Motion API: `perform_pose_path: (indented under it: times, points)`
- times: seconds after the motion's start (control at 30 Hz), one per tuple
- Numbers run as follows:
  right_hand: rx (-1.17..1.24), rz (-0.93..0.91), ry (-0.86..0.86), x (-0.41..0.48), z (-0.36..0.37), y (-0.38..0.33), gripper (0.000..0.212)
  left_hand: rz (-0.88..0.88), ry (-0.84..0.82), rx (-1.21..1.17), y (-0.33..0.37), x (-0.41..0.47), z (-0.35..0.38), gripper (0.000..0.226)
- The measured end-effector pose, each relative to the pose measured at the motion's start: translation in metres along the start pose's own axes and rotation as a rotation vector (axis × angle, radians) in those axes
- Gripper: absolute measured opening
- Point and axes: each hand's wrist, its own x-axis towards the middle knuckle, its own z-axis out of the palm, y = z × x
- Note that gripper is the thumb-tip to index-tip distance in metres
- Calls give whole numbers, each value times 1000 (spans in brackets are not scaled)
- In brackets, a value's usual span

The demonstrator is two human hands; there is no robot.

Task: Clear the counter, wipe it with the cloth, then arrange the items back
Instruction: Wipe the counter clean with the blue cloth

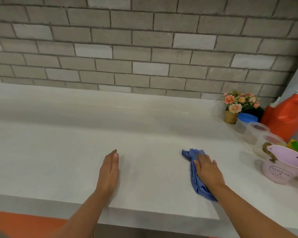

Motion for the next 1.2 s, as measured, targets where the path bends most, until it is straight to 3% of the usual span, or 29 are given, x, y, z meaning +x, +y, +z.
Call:
perform_pose_path:
  times: [0.13,0.23,0.33,0.47,0.53,0.6,0.73,0.83,0.9,0.93,1.0,1.07,1.13,1.2]
  points:
    - [-47,115,-23,36,13,-55,55,57,-22,18,-1,1,3,53]
    - [-37,-93,-108,41,30,-114,68,44,14,-10,3,19,5,45]
    - [6,-413,-169,24,41,-155,98,81,30,11,12,56,12,44]
    - [37,-529,-199,38,36,-149,96,48,17,31,14,112,25,48]
    - [-7,-468,-175,65,33,-129,93,42,11,58,10,135,31,47]
    - [5,-319,-142,98,27,-101,71,50,-10,108,3,157,34,46]
    - [-80,8,-34,154,16,-40,53,81,-26,199,-12,201,30,47]
    - [-133,249,31,186,16,-33,52,63,-36,244,-23,232,25,49]
    - [-123,335,-1,201,22,-65,60,62,-49,258,-27,249,25,50]
    - [-122,312,-15,207,30,-90,62,64,-58,260,-29,256,27,50]
    - [-79,63,56,204,54,-147,65,74,-72,267,-32,269,32,50]
    - [-20,-209,9,176,62,-200,76,80,-68,280,-35,283,38,49]
    - [-21,-555,-56,148,63,-217,74,79,-79,321,-38,297,41,49]
    - [73,-691,-247,127,57,-206,73,72,-88,404,-45,308,41,49]
